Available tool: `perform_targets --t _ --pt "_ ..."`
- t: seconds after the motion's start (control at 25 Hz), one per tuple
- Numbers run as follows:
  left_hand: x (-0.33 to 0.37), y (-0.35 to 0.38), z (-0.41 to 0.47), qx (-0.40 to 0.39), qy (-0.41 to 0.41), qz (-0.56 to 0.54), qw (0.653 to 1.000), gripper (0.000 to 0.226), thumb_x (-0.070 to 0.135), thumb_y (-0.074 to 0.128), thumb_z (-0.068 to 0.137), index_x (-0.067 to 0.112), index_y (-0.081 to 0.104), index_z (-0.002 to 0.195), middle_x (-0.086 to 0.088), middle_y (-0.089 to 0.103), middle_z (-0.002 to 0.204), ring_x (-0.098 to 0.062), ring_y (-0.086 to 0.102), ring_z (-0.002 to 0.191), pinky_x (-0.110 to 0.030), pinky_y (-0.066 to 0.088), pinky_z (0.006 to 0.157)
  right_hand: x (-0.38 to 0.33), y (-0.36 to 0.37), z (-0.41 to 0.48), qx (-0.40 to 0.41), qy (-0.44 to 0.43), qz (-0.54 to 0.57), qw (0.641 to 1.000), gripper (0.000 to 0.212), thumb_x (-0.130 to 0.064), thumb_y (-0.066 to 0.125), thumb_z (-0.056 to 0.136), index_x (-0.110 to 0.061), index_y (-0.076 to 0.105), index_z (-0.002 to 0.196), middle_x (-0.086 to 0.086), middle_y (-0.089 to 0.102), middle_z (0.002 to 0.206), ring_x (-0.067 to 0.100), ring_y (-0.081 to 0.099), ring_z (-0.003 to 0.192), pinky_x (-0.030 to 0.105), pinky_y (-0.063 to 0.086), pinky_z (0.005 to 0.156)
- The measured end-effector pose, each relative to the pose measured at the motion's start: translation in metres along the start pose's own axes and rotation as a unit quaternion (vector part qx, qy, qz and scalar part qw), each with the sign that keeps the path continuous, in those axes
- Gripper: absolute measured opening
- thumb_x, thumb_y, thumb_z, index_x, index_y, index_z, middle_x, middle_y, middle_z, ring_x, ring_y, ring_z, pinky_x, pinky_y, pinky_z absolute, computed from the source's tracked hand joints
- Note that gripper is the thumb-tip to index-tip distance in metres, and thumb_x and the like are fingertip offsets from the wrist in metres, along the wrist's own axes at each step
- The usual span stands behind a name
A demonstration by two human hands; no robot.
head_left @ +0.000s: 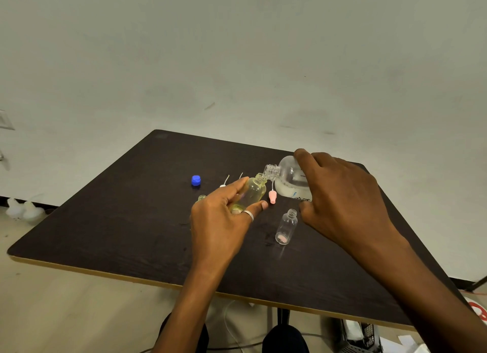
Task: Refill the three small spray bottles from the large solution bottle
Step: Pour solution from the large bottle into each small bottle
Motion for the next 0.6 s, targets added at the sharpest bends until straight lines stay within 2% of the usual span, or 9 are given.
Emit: perform_targets --t 0.16,0.44,0.6 --pt "-0.001 -0.0008 -0.0005 0.002 0.0 -0.006 1.0 0.061 0.036 0.087 0.07 0.025 0.067 0.127 0.007 0.073 0.117 -0.002 0.067 0.105 -0.025 0.057 0.092 -0.0004 0.0007 0.0001 -0.005 -0.003 0.002 1.0 0.072 -0.024 0.077 0.057 -0.018 0.053 0.124 0.003 0.068 0.095 0.026 0.062 0.074 0.027 0.03 0.063" --pt "0.0004 -0.0001 -0.0011 0.0 0.005 -0.004 1.0 0.062 0.036 0.087 0.07 0.025 0.066 0.128 0.007 0.072 0.119 -0.002 0.066 0.106 -0.015 0.053 0.089 -0.0015 -0.0005 0.0001 -0.006 -0.002 -0.003 1.0 0.073 -0.024 0.079 0.055 -0.019 0.053 0.124 0.002 0.068 0.096 0.026 0.062 0.075 0.028 0.03 0.064" --pt "0.0012 -0.0001 -0.0011 0.002 0.005 -0.009 1.0 0.062 0.036 0.087 0.07 0.025 0.066 0.127 0.008 0.072 0.118 -0.001 0.067 0.106 -0.017 0.055 0.09 -0.001 -0.0018 0.0009 0.0 0.0 -0.005 1.0 0.073 -0.023 0.08 0.053 -0.018 0.055 0.121 0.003 0.068 0.094 0.027 0.063 0.074 0.027 0.029 0.063"
Point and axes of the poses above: each hand's wrist, its own z-axis towards the middle knuckle, its own y-axis out of the palm, x = y × z, the point moved 6 cm from there along z, towards the middle knuckle
